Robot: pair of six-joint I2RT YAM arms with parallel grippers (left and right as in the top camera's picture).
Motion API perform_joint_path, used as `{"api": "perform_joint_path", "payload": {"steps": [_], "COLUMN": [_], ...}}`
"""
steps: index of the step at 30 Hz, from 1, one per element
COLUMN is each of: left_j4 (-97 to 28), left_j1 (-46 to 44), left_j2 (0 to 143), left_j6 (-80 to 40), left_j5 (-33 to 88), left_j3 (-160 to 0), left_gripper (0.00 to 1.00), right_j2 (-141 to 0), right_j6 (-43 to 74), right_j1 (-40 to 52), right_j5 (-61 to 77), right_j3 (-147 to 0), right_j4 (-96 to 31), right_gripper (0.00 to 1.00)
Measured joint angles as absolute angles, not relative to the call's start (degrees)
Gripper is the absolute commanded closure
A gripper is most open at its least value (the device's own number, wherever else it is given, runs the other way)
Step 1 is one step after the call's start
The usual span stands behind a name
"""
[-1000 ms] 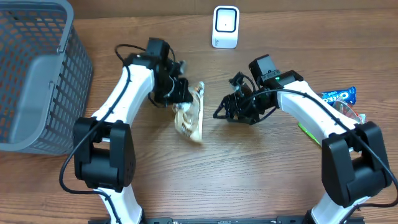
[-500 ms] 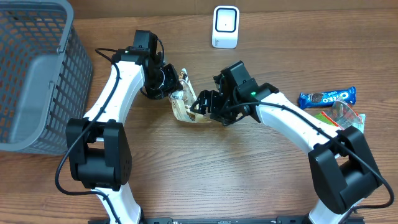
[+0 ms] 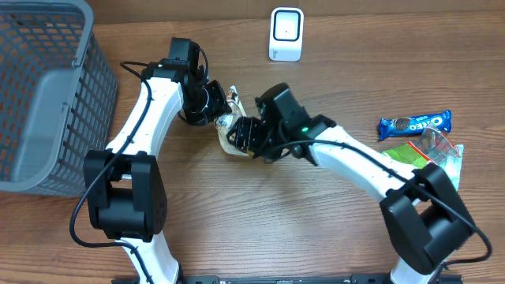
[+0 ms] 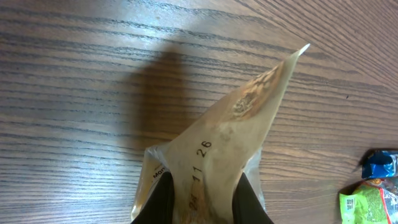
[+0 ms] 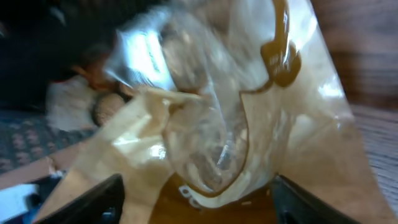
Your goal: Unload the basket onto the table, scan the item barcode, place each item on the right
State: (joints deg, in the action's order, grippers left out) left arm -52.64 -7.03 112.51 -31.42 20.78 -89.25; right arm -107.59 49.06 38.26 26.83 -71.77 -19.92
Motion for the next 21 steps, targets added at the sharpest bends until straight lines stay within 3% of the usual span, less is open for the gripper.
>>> {"api": "perform_joint_path", "payload": {"steps": [4,6,7,9,21], "left_j4": [-52.5,-52.2,-52.1,-51.8,-52.1], "left_j1": [-7.0,-7.0,-7.0,-7.0,-5.9], "left_j2": [112.5,112.5,112.5,112.5,112.5], "left_j6": [-31.4,-31.4,-31.4,-31.4,-29.2], "left_j5": [20.8,21.1,21.4,22.1,24.7], "left_j3": [-89.3,-89.3,-89.3,-89.3,-89.3], "left_gripper": [0.96,0.96,0.96,0.96,0.96], "right_j2": [-110.5,-111.6,-111.8,-112.0,-112.0], "right_j6": [49.1,49.3,48.9,48.5,39.6], "right_j1": [39.7,40.0,40.1,40.2,39.8], "right_j5": [25.5,24.6,24.1,23.1,21.6], "right_j3": [-71.8,-71.8,-71.8,-71.8,-71.7], "right_j4": [-20.7,-21.1,-21.3,-21.8,-30.8], "right_gripper": [0.47,0.59,0.68,0.96,0.96]}}
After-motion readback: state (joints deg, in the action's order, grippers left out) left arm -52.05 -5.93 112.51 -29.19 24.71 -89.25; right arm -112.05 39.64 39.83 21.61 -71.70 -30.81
